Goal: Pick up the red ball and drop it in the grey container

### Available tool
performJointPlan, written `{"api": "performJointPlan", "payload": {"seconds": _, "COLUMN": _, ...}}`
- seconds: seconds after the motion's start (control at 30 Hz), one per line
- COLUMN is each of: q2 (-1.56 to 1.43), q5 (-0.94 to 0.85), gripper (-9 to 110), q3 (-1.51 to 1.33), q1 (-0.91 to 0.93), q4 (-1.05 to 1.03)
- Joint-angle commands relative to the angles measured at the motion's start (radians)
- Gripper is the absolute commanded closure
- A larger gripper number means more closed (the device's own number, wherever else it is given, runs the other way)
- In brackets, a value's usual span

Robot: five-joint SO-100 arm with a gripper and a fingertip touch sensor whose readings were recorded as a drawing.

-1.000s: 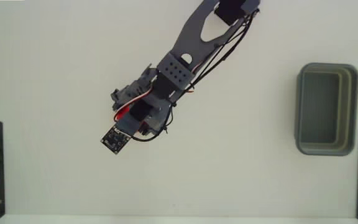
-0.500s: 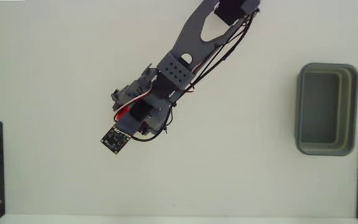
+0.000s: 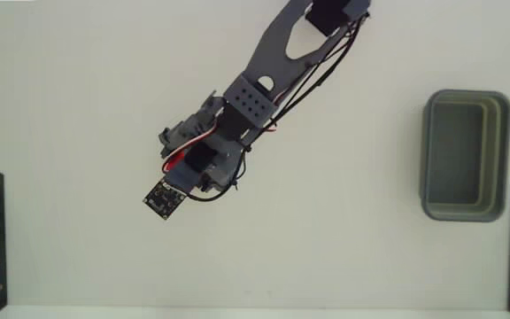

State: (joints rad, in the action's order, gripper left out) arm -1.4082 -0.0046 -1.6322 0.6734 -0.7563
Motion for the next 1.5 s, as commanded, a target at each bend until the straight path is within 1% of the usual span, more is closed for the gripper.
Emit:
{"api": "performJointPlan", "payload": {"seconds": 0.0, "q2": -0.025, "q5": 0.005, "gripper": 29, "q3": -0.008, "q1": 0.02, "q4": 0.013}}
{"api": "performJointPlan", "payload": {"seconds": 0.37, "q2": -0.025, "q5": 0.005, "gripper": 32, "q3": -0.008, "q1": 0.02, "q4": 0.013}}
{"api": "performJointPlan", "payload": {"seconds": 1.03, "q2": -0.026, "q5": 0.005, "gripper": 32, "q3": -0.003, "q1": 0.02, "q4": 0.008}}
{"api": "performJointPlan", "payload": {"seconds": 1.47, "q2": -0.039, "q5": 0.005, "gripper": 32, "q3": 0.066, "q1": 0.02, "q4": -0.074}}
